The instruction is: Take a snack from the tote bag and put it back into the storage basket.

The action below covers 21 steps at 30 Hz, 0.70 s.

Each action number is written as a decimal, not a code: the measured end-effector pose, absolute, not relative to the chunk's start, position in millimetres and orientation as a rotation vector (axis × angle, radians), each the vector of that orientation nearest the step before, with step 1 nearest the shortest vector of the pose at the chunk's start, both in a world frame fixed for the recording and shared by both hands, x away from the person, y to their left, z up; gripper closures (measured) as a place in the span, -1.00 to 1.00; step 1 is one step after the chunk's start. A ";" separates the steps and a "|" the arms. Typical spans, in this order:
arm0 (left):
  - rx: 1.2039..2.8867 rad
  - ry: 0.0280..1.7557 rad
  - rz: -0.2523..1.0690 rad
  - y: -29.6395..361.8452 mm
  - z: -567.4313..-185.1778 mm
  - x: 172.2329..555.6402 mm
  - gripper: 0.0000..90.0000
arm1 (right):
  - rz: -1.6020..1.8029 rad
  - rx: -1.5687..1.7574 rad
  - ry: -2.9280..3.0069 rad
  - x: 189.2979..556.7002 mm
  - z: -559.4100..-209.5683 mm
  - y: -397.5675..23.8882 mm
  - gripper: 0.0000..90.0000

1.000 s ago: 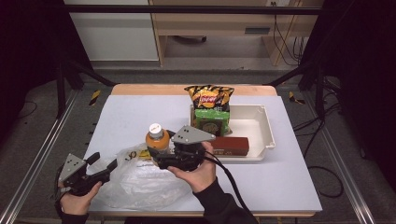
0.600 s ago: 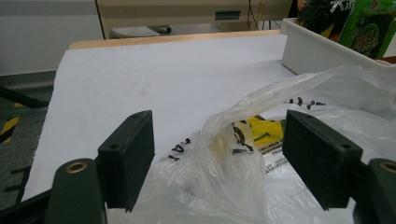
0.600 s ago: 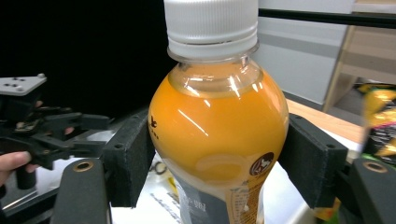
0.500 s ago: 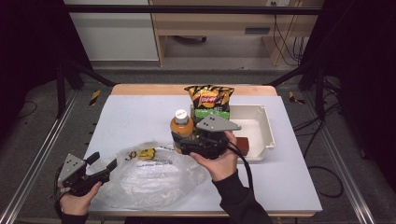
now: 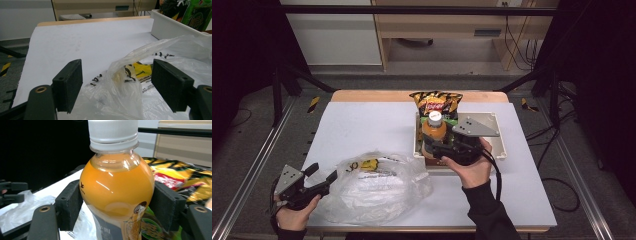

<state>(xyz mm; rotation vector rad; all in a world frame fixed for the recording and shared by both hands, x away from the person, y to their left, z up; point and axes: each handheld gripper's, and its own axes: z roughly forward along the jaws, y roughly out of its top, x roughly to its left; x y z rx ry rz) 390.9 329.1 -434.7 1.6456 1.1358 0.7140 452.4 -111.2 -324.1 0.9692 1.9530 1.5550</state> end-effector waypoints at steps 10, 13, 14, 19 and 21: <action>1.645 1.134 0.711 328.1 -434.8 391.0 -0.45 | 1.512 1.036 1.907 458.0 -329.1 -147.5 -0.31; 1.645 1.131 0.713 327.8 -434.3 390.9 -0.45 | 1.497 1.056 1.890 459.8 -330.6 -158.0 -0.31; 1.645 1.132 0.713 327.7 -434.3 390.9 -0.45 | 1.492 1.062 1.883 460.6 -331.5 -162.6 -0.31; 1.649 1.132 0.713 326.9 -434.5 391.0 -0.45 | 1.484 1.103 1.857 462.8 -334.5 -179.6 -0.31; 1.653 1.131 0.714 326.7 -434.5 391.0 -0.45 | 1.478 1.114 1.846 463.9 -336.1 -186.2 -0.31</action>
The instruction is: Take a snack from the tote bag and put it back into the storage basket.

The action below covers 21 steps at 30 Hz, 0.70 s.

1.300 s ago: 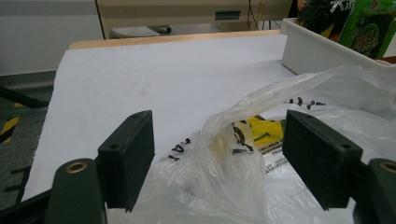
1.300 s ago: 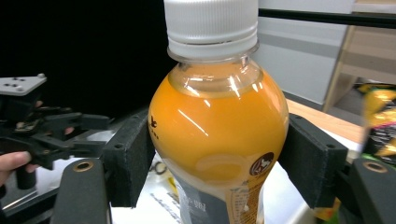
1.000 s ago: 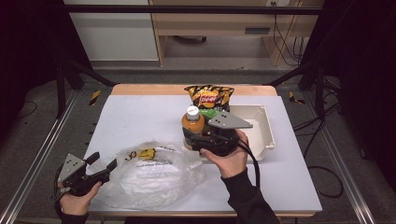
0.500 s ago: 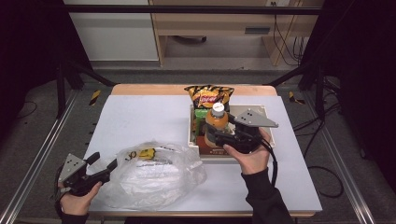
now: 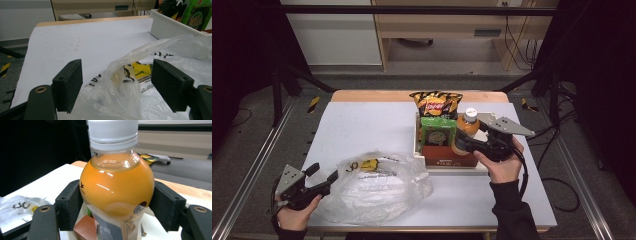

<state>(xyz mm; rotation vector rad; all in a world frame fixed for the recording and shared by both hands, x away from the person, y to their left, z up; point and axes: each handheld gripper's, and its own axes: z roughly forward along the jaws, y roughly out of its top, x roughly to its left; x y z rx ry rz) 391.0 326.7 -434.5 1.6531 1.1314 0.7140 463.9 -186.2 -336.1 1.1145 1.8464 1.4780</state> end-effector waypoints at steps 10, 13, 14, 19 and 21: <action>1.654 1.132 0.716 326.5 -435.1 391.5 -0.45 | 1.432 1.175 1.812 469.5 -345.6 -218.6 -0.31; 1.655 1.131 0.717 326.3 -435.0 391.5 -0.45 | 1.418 1.192 1.801 472.0 -349.2 -226.3 -0.31; 1.654 1.131 0.717 326.4 -434.9 391.4 -0.45 | 1.414 1.196 1.798 473.0 -350.4 -228.7 -0.31; 1.651 1.133 0.716 327.0 -434.6 391.2 -0.45 | 1.388 1.222 1.791 477.4 -356.4 -240.1 -0.31; 1.651 1.134 0.716 327.1 -434.7 391.2 -0.45 | 1.380 1.229 1.792 478.6 -358.8 -244.0 -0.31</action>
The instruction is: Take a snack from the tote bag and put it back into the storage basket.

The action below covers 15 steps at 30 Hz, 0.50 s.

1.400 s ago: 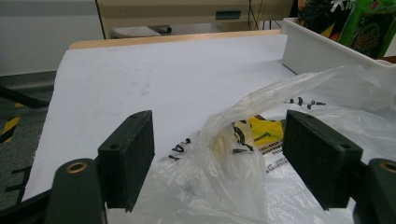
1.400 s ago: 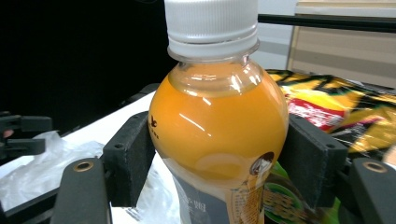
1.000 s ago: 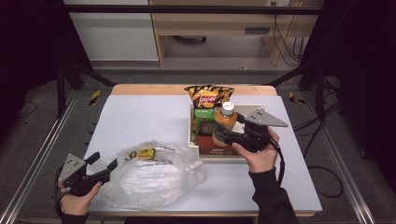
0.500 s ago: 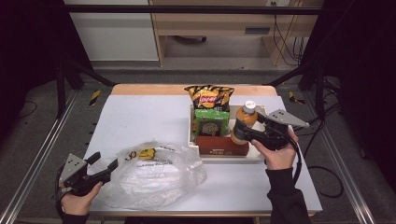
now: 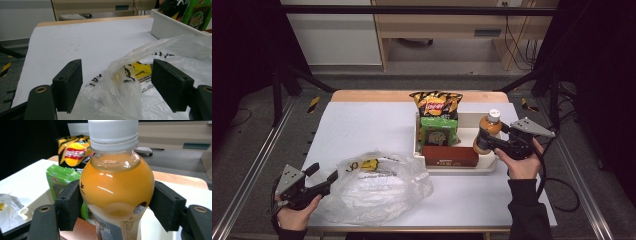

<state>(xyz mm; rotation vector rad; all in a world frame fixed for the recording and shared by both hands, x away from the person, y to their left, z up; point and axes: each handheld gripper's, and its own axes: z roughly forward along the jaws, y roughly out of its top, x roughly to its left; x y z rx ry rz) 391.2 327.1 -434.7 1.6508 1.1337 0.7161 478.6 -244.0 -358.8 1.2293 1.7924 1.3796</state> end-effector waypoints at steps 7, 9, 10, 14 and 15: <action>1.652 1.134 0.717 327.0 -434.8 391.3 -0.45 | 1.360 1.253 1.796 479.9 -365.9 -254.0 -0.31; 1.654 1.132 0.718 326.8 -434.8 391.3 -0.45 | 1.350 1.256 1.799 480.7 -368.7 -257.9 -0.31; 1.654 1.132 0.718 326.8 -434.8 391.3 -0.45 | 1.349 1.260 1.800 480.9 -369.8 -259.1 -0.31; 1.652 1.135 0.717 326.7 -435.2 391.5 -0.45 | 1.331 1.267 1.810 482.0 -377.8 -263.1 -0.31; 1.652 1.135 0.718 326.6 -435.2 391.6 -0.45 | 1.329 1.268 1.811 482.0 -379.2 -263.0 -0.31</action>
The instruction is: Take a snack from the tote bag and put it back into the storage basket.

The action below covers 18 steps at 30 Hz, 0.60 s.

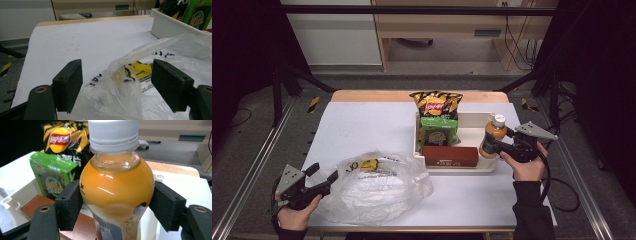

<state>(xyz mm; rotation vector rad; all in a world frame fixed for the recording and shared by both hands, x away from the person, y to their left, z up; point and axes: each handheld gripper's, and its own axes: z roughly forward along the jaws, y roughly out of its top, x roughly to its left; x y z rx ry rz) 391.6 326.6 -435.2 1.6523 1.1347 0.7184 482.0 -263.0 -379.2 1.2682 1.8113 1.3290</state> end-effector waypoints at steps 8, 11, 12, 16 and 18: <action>1.651 1.135 0.718 327.0 -435.1 391.5 -0.45 | 1.310 1.285 1.839 484.7 -392.9 -264.9 -0.31; 1.655 1.133 0.719 327.0 -435.1 391.4 -0.45 | 1.308 1.293 1.847 484.9 -397.4 -266.1 -0.31; 1.655 1.133 0.719 327.0 -435.0 391.4 -0.45 | 1.310 1.294 1.852 485.0 -399.0 -266.5 -0.32; 1.655 1.134 0.720 327.0 -435.1 391.4 -0.45 | 1.299 1.303 1.866 486.0 -406.6 -267.2 -0.32; 1.653 1.134 0.719 326.8 -435.3 391.6 -0.45 | 1.284 1.305 1.876 486.5 -409.3 -266.7 -0.32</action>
